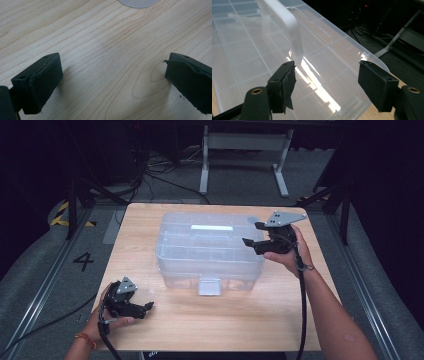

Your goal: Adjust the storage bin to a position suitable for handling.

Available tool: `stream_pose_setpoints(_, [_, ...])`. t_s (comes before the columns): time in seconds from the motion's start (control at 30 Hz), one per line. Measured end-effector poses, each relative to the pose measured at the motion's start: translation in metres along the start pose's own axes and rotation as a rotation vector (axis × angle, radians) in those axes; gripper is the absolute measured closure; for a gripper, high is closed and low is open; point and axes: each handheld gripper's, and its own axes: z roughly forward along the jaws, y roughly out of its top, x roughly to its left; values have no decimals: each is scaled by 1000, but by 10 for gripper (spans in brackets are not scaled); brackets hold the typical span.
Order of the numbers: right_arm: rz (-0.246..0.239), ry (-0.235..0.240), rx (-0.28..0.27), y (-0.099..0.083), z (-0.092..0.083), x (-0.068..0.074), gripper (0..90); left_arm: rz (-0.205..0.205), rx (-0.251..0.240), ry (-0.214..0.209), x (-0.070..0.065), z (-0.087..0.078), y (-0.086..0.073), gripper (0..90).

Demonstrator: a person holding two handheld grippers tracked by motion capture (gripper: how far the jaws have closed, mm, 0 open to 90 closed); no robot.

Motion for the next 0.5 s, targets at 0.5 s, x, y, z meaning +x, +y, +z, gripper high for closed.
stream_pose_setpoints(0.5, [-18,19,15,17,17,7,330,1,-1,-2,0,0,0,18])
